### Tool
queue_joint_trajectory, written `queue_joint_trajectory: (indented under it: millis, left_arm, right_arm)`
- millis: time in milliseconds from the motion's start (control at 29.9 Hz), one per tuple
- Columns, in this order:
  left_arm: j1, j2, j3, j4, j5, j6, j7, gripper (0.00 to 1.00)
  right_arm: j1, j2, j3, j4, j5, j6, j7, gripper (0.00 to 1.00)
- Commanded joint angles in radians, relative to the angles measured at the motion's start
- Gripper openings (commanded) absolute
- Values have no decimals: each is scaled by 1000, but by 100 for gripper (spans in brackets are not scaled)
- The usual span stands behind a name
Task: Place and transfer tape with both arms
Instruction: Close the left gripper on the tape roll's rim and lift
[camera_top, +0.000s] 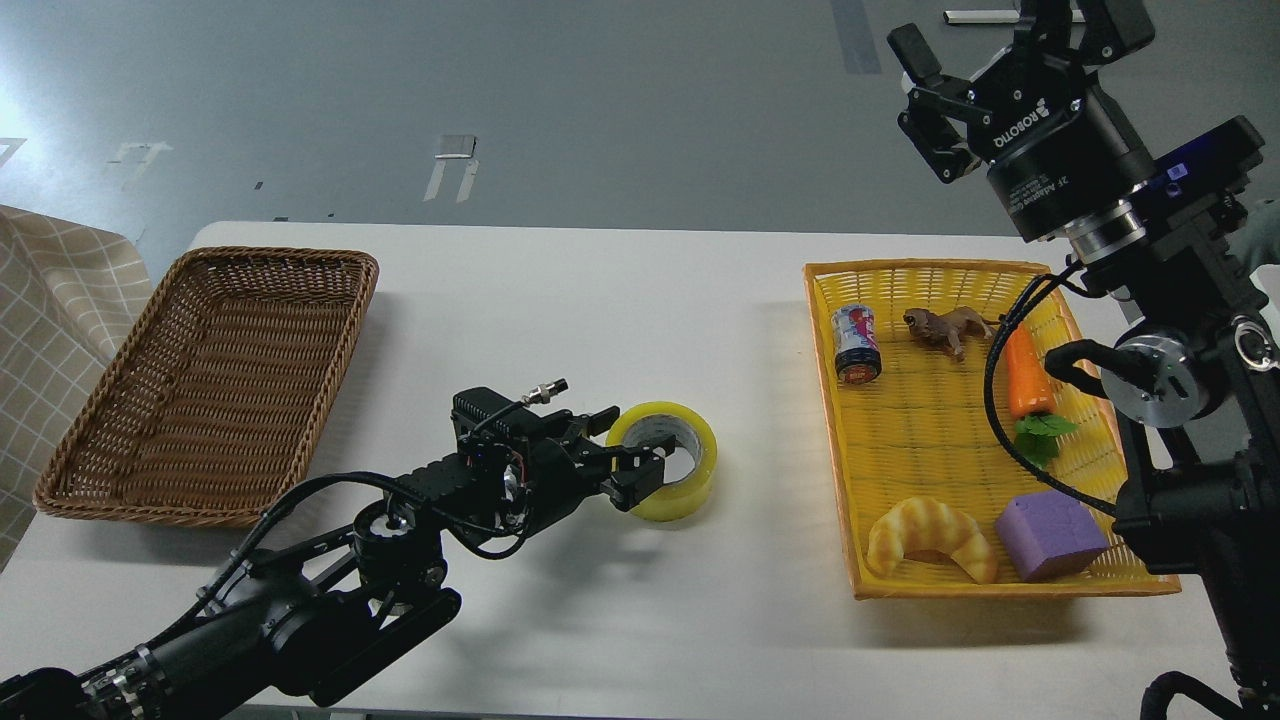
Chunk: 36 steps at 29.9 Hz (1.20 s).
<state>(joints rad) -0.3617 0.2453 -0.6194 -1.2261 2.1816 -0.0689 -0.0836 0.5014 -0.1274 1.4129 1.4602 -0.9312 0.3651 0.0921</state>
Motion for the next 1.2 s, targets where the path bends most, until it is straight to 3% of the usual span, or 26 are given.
queue_joint_trajectory:
  millis: [0,234,334,401,435,1170]
  left_arm:
    - [-2,3,4,0,0,-18,7,47]
    - [-3,14,6,2,0,-19,5,45]
    - [-2,15,6,2,0,-19,5,21]
    - [-2,15,6,2,0,-19,5,18]
    - [0,15,6,2,0,-20,5,11]
    - [-60,89,0,-12,0,-19,-2,9]
  right_arm:
    - [-3,0,0,2,0,0,1,100]
    - [-3,0,0,3,-1,0,1,100]
    - [-3,5,1,2,-1,-2,12,100]
    - [-3,6,1,2,-2,-3,15,100]
    - [-3,6,1,2,-2,-6,17,100]
    - [-23,9,1,-1,-2,-6,21,100]
